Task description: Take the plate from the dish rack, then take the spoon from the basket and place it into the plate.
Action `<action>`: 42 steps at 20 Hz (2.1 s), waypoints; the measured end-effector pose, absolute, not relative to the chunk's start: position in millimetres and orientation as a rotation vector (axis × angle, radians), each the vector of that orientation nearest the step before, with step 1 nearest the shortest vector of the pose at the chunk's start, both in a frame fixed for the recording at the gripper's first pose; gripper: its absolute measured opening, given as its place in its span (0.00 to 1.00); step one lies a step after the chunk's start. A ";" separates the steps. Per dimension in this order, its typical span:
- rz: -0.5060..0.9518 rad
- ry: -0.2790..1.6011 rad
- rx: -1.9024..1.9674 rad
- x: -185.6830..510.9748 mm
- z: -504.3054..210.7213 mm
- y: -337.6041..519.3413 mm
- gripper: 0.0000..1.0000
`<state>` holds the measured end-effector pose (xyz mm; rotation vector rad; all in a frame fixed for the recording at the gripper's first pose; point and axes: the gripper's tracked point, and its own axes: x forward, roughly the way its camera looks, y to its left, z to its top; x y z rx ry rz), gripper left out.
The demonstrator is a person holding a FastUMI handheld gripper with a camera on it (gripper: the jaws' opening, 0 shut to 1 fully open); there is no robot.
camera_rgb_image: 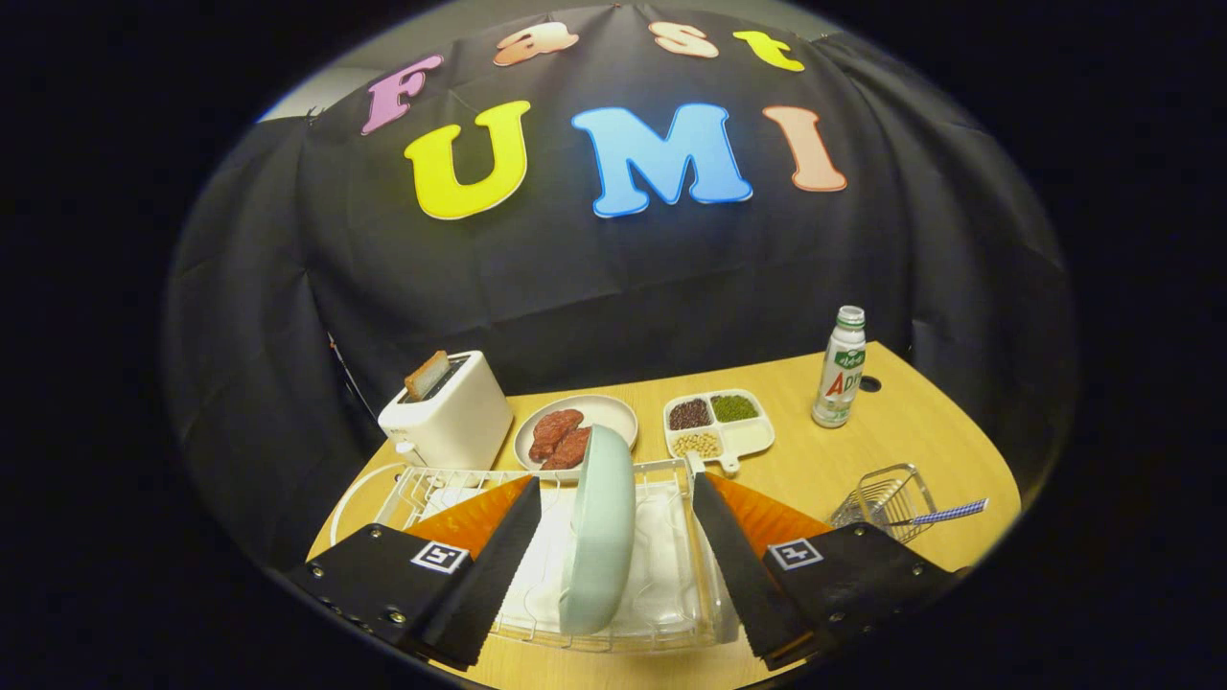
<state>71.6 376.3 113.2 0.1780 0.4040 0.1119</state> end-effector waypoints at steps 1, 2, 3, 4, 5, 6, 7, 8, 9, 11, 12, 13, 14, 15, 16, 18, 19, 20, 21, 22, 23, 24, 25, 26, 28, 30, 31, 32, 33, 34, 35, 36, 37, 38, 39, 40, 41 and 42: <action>0.114 0.429 0.192 78.4 104.3 379.3 0.98; 0.109 0.453 0.208 84.6 96.8 380.6 0.98; 0.106 0.473 0.223 87.8 90.2 383.5 0.96; 0.103 0.488 0.232 90.0 86.4 385.8 0.91; 0.102 0.502 0.238 93.5 81.2 387.1 0.86; 0.104 0.514 0.241 95.5 78.0 387.8 0.86; 0.104 0.528 0.241 99.1 72.2 389.3 0.82; 0.104 0.543 0.238 99.9 68.2 389.2 0.78; 0.107 0.558 0.240 100.5 65.6 392.6 0.70; 0.089 0.586 0.211 101.7 61.8 390.2 0.48; 0.062 0.607 0.192 100.4 56.5 386.5 0.40; 0.043 0.621 0.181 100.1 54.8 383.8 0.37; 0.016 0.633 0.163 100.6 54.2 381.0 0.37; -0.006 0.646 0.147 97.8 54.4 376.9 0.34; -0.012 0.654 0.142 97.7 53.5 377.2 0.32; -0.045 0.657 0.117 99.5 55.8 374.9 0.30; -0.052 0.656 0.107 96.1 60.0 375.5 0.30; -0.060 0.654 0.088 96.8 61.7 376.4 0.30; -0.069 0.653 0.062 96.1 63.6 378.0 0.29; -0.080 0.650 0.036 96.1 67.0 379.5 0.30; -0.096 0.644 0.005 95.6 69.6 381.5 0.30; -0.114 0.641 -0.022 94.7 73.1 382.3 0.30; -0.138 0.636 -0.053 92.4 77.4 383.4 0.30; -0.155 0.633 -0.079 90.3 81.0 384.0 0.30; -0.203 0.628 -0.129 84.9 86.7 383.8 0.30; -0.228 0.592 -0.157 84.4 100.4 384.9 0.30; -0.230 0.578 -0.165 82.4 106.9 387.1 0.30; -0.224 0.570 -0.175 80.7 113.7 390.3 0.30; -0.223 0.560 -0.188 76.5 120.5 391.4 0.30; -0.224 0.548 -0.201 71.7 128.3 392.5 0.30; -0.223 0.534 -0.208 65.0 135.3 393.5 0.30; -0.220 0.519 -0.210 58.0 142.3 395.3 0.30; -0.215 0.507 -0.215 49.0 149.2 396.9 0.30; -0.212 0.492 -0.221 37.0 155.5 396.8 0.30; -0.206 0.484 -0.228 24.7 159.1 396.8 0.30; -0.202 0.478 -0.236 11.6 161.9 396.7 0.30; -0.194 0.473 -0.243 -2.3 162.2 395.6 0.30; -0.182 0.471 -0.247 -16.0 161.6 396.0 0.30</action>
